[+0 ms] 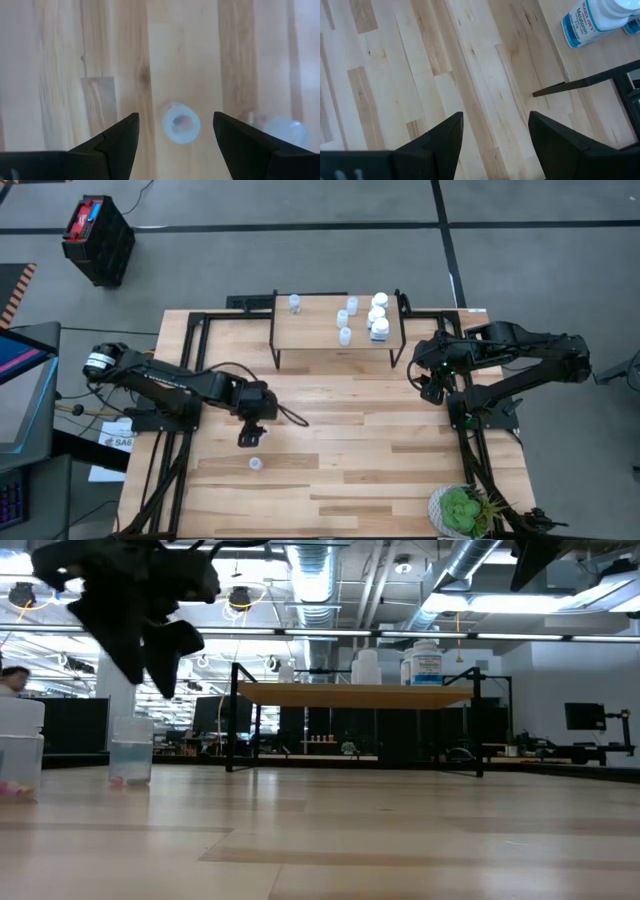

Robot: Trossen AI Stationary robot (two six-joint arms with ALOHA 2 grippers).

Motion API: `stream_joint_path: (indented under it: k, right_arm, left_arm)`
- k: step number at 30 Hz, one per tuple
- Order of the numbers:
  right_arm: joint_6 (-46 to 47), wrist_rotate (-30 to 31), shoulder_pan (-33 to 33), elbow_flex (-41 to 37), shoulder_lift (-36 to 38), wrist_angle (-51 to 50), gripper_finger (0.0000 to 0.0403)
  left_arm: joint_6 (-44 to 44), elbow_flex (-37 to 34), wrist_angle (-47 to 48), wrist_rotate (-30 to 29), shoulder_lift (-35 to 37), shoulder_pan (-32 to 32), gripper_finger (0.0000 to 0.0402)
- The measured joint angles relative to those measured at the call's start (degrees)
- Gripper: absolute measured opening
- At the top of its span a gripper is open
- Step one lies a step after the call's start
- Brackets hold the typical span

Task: Pick and place medicine bottles onto shelf by color
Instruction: Put the small transparent pill bottle on the shelf aligned with the other small pill bottle

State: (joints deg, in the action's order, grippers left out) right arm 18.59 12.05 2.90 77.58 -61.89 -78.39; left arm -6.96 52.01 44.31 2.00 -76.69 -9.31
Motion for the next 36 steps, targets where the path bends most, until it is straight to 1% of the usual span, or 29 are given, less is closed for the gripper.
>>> stream_joint_path:
  k: [7,17,22,26,36]
  right_arm:
    - [0.0,0.0,0.0,0.0,0.0,0.0,0.0248]
    - [0.0,0.0,0.0,0.0,-0.01,0.98,0.0248]
    - [-0.02,0.0,0.0,0.0,-0.02,0.93,0.0248]
    - [-0.02,0.0,0.0,0.0,-0.01,0.9,0.0248]
    - [0.02,0.0,-0.01,0.0,-0.02,0.9,0.0248]
  left_arm:
    - [-4.27,-3.64,-0.7,-5.52,-0.24,-3.6,0.024]
    - [-6.36,-6.72,-6.01,-5.35,-0.26,-5.81,0.024]
    - [-8.68,-10.03,-11.56,-5.5,-0.26,-6.78,0.024]
    - [-9.77,-10.38,-12.58,-7.51,-0.28,-7.18,0.024]
    - [-8.81,-10.38,-12.4,-8.16,-0.55,-7.51,0.024]
